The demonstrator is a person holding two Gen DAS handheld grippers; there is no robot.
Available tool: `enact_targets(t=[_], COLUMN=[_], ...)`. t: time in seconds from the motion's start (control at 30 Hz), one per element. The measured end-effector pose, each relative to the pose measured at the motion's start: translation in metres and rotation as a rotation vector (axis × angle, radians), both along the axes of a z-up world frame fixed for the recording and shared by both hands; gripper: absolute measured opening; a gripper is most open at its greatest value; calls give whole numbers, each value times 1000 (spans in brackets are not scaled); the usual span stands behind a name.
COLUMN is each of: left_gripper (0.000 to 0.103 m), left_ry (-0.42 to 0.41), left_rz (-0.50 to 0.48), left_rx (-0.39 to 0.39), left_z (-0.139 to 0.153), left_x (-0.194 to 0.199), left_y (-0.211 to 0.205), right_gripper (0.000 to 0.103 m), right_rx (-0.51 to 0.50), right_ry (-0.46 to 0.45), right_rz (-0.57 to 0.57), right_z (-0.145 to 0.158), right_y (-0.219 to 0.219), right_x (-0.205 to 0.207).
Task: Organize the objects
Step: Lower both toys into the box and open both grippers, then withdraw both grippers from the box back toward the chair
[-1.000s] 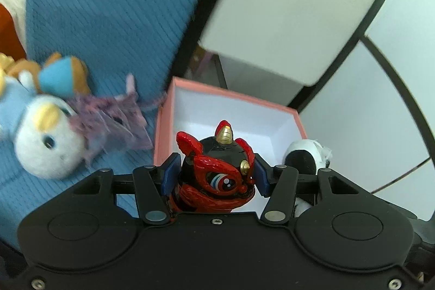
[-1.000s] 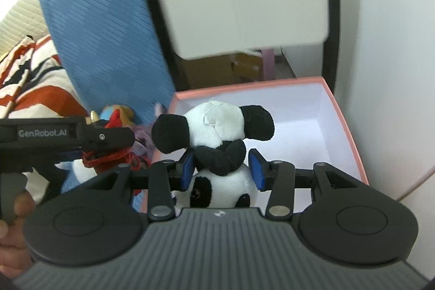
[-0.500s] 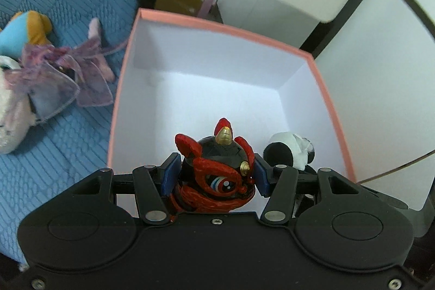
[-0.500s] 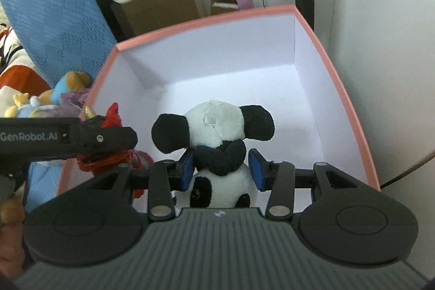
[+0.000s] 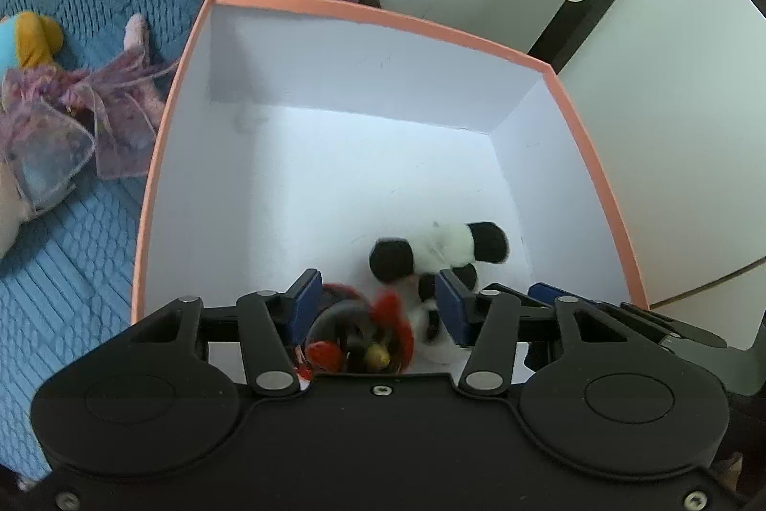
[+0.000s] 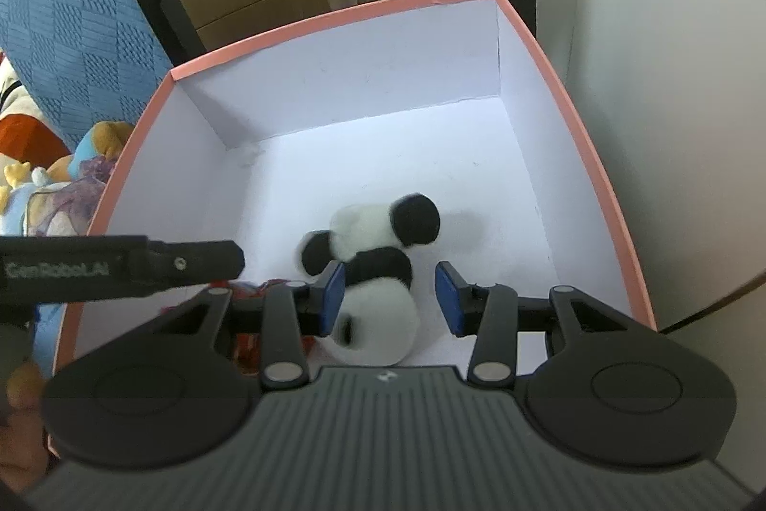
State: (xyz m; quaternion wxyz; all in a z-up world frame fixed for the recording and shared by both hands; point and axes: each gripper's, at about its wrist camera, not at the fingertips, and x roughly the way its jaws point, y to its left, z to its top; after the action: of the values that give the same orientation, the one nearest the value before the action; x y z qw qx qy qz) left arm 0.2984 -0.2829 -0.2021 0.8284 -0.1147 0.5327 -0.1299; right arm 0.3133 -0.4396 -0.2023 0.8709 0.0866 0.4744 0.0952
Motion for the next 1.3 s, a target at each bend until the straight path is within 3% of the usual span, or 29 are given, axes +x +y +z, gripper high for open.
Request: enact_targets(t=[0.4,0.83,1.3], left_gripper=[56,60,61], left_ry=[-59,-214,-349], left_rz=[30,59,105], left_rx=[-38,-78,-91], left_z=[48,121,170], left_x=[-25,-64,-115], left_y=[32,95,169], right_gripper=[45,45,45], right_rx=[24,58,95], right_ry=[-90,-212,-275], right_rz=[-15,8,56], right_z=[55,119,148], right_y=[10,57,117], right_x=[-30,-64,-98])
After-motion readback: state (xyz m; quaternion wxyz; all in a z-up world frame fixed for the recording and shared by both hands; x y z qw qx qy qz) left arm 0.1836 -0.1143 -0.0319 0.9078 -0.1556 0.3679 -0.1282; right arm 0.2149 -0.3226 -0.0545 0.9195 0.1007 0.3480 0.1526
